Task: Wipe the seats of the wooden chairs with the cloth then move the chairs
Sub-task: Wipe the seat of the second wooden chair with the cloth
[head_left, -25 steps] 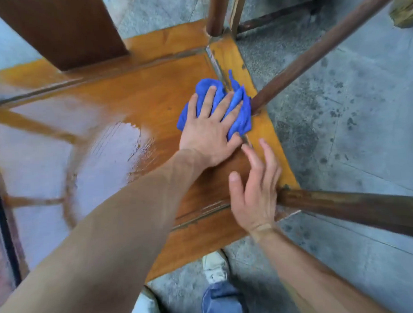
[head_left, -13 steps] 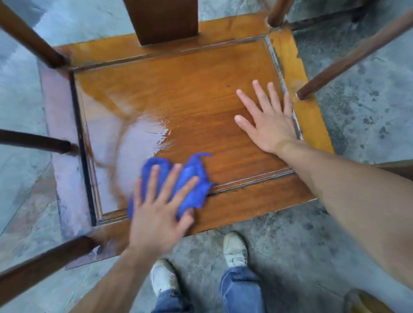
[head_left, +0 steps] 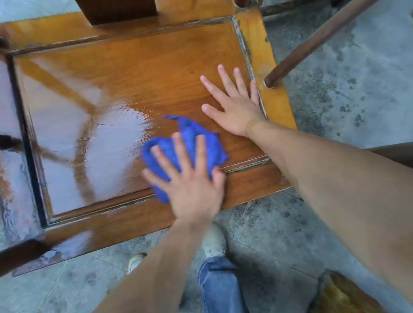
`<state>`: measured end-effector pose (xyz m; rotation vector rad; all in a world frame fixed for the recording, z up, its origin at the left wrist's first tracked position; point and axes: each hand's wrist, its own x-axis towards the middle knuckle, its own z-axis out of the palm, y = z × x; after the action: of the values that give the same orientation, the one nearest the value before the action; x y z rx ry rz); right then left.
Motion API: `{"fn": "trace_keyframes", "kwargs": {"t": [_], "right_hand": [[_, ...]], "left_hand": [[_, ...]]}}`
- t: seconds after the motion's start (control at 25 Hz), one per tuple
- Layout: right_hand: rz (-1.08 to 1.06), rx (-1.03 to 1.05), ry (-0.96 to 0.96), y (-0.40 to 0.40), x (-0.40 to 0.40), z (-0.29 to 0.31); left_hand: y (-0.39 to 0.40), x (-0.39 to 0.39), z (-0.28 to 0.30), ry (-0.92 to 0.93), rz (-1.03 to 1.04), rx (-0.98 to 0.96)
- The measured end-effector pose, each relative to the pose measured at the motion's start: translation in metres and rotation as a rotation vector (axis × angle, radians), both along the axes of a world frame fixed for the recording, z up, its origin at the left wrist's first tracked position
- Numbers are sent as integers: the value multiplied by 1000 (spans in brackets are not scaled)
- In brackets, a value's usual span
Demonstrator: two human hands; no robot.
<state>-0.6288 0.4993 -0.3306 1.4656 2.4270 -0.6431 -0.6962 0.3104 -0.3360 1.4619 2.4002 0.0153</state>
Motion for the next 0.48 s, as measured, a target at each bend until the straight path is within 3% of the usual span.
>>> {"fn": "trace_keyframes", "kwargs": {"t": [0.12, 0.24, 0.48], "right_hand": [[-75, -102, 46, -4, 3, 13], [-134, -62, 86, -47, 17, 23], [-228, -55, 111, -155, 28, 45]], "left_hand": [[26, 43, 4, -50, -437, -52], [9, 18, 11, -68, -700, -86], [-51, -58, 54, -98, -644, -286]]}}
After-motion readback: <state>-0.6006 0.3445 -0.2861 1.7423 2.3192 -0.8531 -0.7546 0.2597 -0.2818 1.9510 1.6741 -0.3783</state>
